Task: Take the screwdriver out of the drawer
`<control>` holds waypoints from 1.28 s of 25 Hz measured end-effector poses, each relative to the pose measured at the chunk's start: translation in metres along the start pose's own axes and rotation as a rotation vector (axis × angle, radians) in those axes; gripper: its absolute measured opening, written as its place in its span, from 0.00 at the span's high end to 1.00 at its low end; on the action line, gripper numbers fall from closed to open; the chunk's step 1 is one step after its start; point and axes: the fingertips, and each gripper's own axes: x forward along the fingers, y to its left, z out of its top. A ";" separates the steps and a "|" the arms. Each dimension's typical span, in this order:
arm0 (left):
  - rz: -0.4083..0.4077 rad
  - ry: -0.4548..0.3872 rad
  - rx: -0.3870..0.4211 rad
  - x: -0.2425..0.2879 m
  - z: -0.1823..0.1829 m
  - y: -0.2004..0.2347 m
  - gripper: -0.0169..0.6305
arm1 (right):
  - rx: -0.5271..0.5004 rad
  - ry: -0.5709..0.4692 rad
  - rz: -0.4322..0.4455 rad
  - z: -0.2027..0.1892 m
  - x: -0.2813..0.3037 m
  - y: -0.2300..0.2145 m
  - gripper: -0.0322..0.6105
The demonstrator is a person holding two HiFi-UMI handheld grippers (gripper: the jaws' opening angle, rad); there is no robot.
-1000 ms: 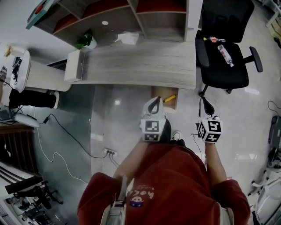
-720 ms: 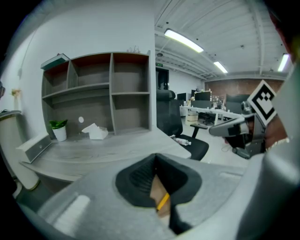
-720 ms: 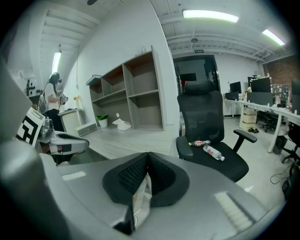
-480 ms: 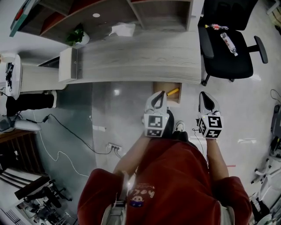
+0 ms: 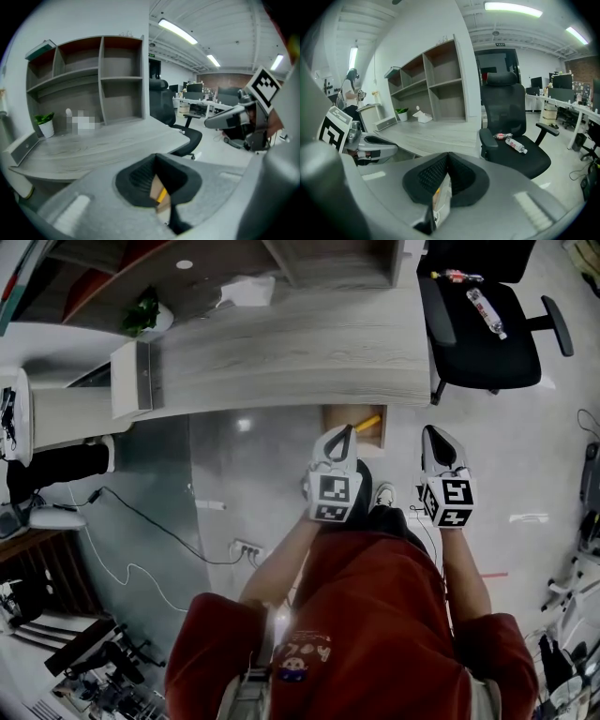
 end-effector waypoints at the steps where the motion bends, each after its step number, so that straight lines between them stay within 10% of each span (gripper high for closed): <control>1: -0.005 0.007 0.005 0.002 -0.003 0.000 0.98 | 0.001 0.005 0.000 -0.002 0.001 0.001 0.95; 32: -0.185 0.284 0.166 0.099 -0.139 -0.018 0.78 | 0.010 0.124 -0.005 -0.064 0.040 0.009 0.95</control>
